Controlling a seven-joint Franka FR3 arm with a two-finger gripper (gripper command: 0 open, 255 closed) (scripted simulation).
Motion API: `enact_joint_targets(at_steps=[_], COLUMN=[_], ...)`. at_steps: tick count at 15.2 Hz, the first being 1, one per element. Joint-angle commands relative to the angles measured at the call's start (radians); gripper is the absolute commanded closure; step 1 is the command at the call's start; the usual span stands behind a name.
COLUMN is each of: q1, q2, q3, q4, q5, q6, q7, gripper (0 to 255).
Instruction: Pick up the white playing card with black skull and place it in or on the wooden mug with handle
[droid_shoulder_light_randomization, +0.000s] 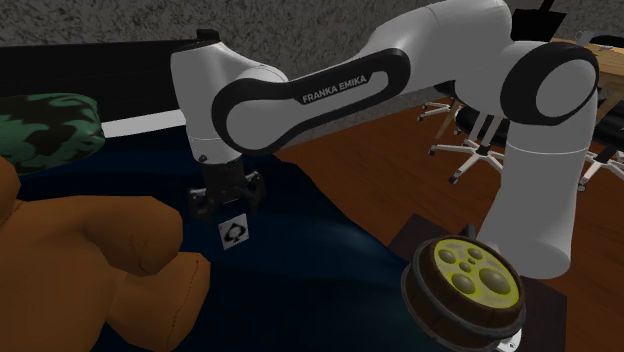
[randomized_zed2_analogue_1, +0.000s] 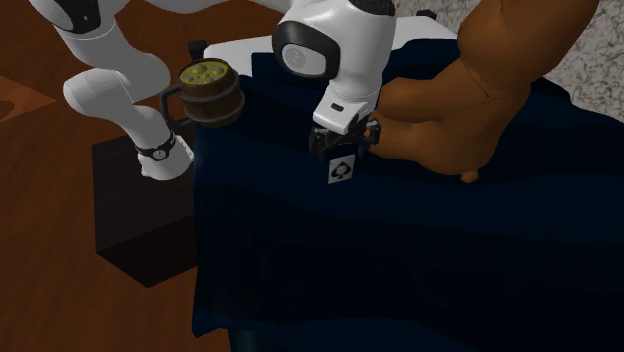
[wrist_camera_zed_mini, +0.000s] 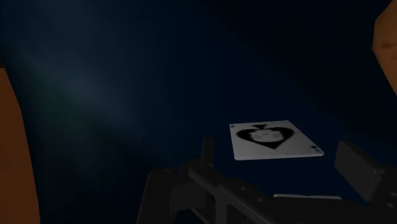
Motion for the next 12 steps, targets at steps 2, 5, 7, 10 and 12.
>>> enact_joint_targets(at_steps=[2, 5, 7, 10, 12], q1=[0.005, 0.006, 0.006, 0.006, 0.006], q2=[0.014, 0.022, 0.024, 0.024, 0.024], q3=[-0.002, -0.004, -0.004, -0.004, -0.004], q4=[-0.018, -0.049, -0.055, -0.054, -0.054], q5=[-0.007, -0.012, -0.013, -0.013, -0.013], q6=[0.032, 0.069, 0.077, 0.077, 0.077], q7=[0.009, 0.012, 0.013, 0.013, 0.013], gripper=[0, 0, 0, 0, 0])
